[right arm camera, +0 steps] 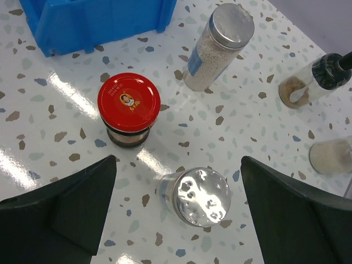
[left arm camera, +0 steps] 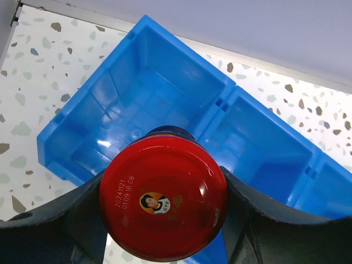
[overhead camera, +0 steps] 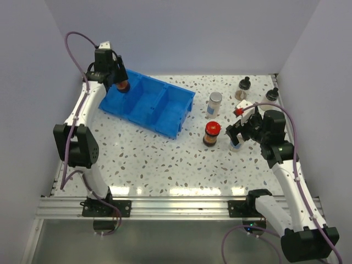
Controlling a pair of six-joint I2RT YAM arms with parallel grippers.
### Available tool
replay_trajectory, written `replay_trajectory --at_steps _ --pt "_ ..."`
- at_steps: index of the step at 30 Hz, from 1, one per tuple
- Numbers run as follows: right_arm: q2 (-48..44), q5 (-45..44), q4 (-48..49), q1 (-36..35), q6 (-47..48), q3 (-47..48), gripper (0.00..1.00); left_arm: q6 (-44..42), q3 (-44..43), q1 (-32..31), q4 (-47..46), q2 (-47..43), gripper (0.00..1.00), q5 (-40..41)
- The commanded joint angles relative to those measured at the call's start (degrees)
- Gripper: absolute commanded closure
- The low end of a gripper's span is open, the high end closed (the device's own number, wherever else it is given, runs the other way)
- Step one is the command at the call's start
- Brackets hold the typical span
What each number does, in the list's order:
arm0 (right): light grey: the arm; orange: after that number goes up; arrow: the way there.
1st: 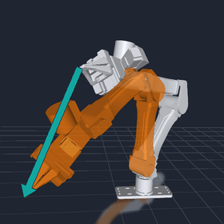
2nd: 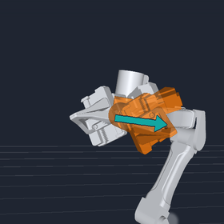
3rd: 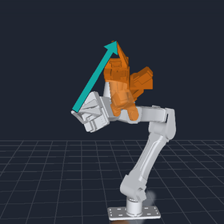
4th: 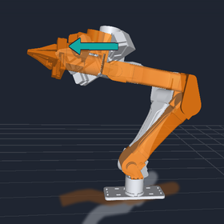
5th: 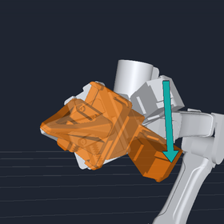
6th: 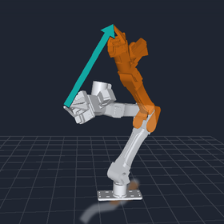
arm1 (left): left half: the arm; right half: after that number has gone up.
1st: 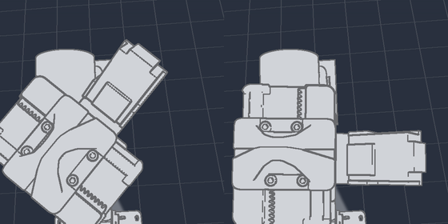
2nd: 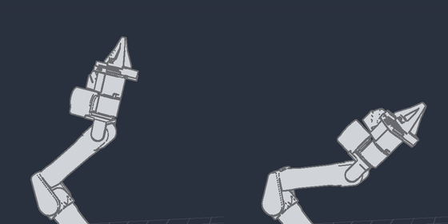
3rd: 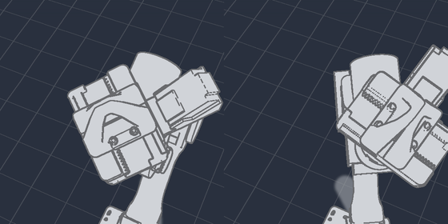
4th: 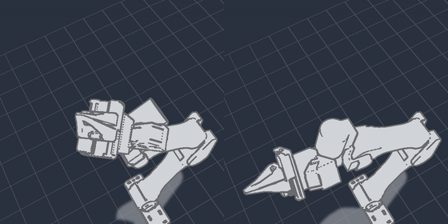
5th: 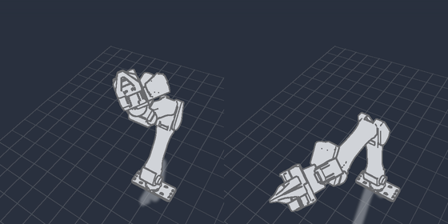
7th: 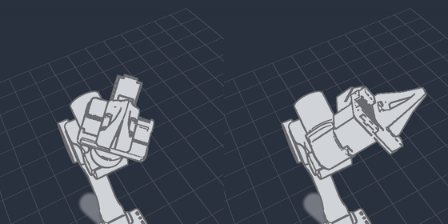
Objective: Organize the condiment bottles
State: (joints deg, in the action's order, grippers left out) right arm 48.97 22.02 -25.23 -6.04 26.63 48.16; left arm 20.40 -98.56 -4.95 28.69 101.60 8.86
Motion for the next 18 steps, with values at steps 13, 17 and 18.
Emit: replay_trajectory --at_steps 13,17,18 --pt "0.2 0.8 0.6 0.0 1.1 -0.3 0.01 -2.2 -26.9 3.5 -1.3 21.3 1.00 0.5" --pt "0.5 1.0 0.5 -0.1 1.2 -0.3 0.01 -2.5 -26.9 3.5 -2.1 25.1 0.96 -0.1" --pt "0.6 0.9 0.5 -0.1 1.3 -0.3 0.01 -2.4 -26.9 3.5 -2.1 26.4 0.96 -0.2"
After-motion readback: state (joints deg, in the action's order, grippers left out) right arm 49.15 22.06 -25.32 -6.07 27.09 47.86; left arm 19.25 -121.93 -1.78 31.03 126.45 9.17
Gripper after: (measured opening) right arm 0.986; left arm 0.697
